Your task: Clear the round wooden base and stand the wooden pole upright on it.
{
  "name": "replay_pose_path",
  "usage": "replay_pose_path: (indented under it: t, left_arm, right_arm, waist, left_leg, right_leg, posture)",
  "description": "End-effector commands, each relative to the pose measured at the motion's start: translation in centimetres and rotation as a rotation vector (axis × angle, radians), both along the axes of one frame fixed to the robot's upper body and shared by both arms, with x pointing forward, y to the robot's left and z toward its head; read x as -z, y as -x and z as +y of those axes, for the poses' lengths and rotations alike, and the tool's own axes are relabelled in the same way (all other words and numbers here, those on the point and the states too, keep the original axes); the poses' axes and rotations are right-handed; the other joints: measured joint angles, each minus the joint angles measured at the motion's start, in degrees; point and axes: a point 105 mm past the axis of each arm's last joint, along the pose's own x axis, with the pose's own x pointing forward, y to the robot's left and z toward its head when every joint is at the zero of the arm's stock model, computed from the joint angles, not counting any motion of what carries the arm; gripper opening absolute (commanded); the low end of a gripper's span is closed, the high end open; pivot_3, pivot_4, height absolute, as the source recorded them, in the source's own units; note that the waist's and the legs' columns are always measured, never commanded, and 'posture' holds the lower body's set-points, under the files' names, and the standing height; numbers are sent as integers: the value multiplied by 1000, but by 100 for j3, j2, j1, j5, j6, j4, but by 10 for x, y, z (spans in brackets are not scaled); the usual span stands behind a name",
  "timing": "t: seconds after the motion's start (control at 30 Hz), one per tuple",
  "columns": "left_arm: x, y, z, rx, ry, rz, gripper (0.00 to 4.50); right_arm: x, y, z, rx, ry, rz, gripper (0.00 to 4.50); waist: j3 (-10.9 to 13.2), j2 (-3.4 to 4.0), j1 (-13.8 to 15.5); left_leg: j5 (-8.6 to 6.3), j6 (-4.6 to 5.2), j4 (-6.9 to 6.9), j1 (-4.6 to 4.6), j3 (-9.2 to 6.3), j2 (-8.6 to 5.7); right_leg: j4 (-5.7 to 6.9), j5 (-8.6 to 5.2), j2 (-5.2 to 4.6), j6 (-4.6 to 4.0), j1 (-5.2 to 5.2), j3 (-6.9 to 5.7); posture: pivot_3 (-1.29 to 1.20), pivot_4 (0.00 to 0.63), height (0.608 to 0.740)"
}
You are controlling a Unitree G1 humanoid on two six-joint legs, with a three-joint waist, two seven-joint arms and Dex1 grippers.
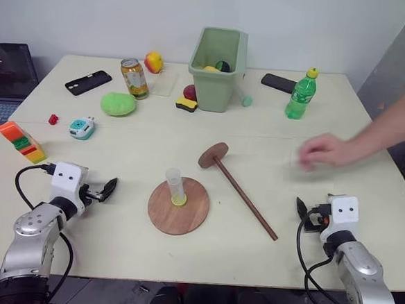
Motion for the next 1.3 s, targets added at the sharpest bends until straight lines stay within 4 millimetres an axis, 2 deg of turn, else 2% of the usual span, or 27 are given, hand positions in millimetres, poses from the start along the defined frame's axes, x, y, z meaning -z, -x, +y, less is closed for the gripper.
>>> replay_pose_path:
  t: [0.03,0.13,0.3,0.33,0.43,0.5,0.67,0.8,0.93,1.3]
  left_arm:
    - [1,1,13,-52,-37,23,4482]
    - [-1,0,12,-42,2,15,4482]
    - [-41,-7,0,133,66,-25,4482]
    - [-59,-12,-7,207,47,-38,4482]
    - [-92,-18,-29,377,30,-49,4482]
    - [-101,-17,-39,448,-42,-24,4482]
    - [-125,10,-100,850,-52,9,4482]
    - [-129,33,-131,1058,-43,55,4482]
    - [-127,39,-146,1135,-39,49,4482]
    - [-113,20,-171,1178,-11,-21,4482]
  right_arm:
    - [8,1,0,5,1,32,4500]
    - [7,0,-1,6,3,30,4500]
    - [-17,-10,4,-133,-33,7,4500]
    - [-29,-12,11,-236,-68,-2,4500]
    - [-53,-10,27,-475,-117,7,4500]
    - [-61,-4,33,-600,-117,35,4500]
    - [-82,21,50,-869,-127,116,4500]
    - [-94,32,68,-972,-142,113,4500]
    - [-102,36,83,-1008,-160,88,4500]
    - [-107,48,100,-1054,-159,75,4500]
  waist:
    - [0,0,1]
    - [0,0,1]
    - [23,-6,0]
    - [30,-1,8]
    - [63,4,25]
    - [64,5,48]
    - [71,8,51]
    - [77,3,32]
    - [77,3,31]
    - [79,-1,143]
  left_leg:
    - [0,0,0,0,0,0]
    - [0,0,0,-1,1,0]
    - [0,0,9,-5,2,0]
    - [0,0,11,-7,1,-2]
    - [0,0,45,-58,-8,-5]
    - [1,-1,59,-94,-19,-12]
    - [-2,5,55,-107,-6,-12]
    - [-9,18,58,-107,-3,-6]
    - [-12,24,62,-101,-1,-8]
    - [-11,22,72,-105,-3,-12]
  right_leg:
    - [0,0,0,0,0,0]
    - [1,0,1,0,0,-3]
    - [5,0,9,-1,-2,-5]
    - [4,0,10,-1,-2,-8]
    - [6,1,10,0,-26,-33]
    - [7,4,7,3,-49,-44]
    - [-12,3,4,4,-51,-40]
    - [-6,3,7,4,-54,-35]
    - [-1,3,9,4,-48,-34]
    - [-2,3,8,4,-48,-38]
  posture:
    - [0,150,740]
    - [0,150,740]
    - [0,150,740]
    - [0,150,740]
    - [0,150,740]
    - [0,150,740]
    - [0,150,740]
    - [0,150,740]
    - [0,150,740]
    - [0,150,740]
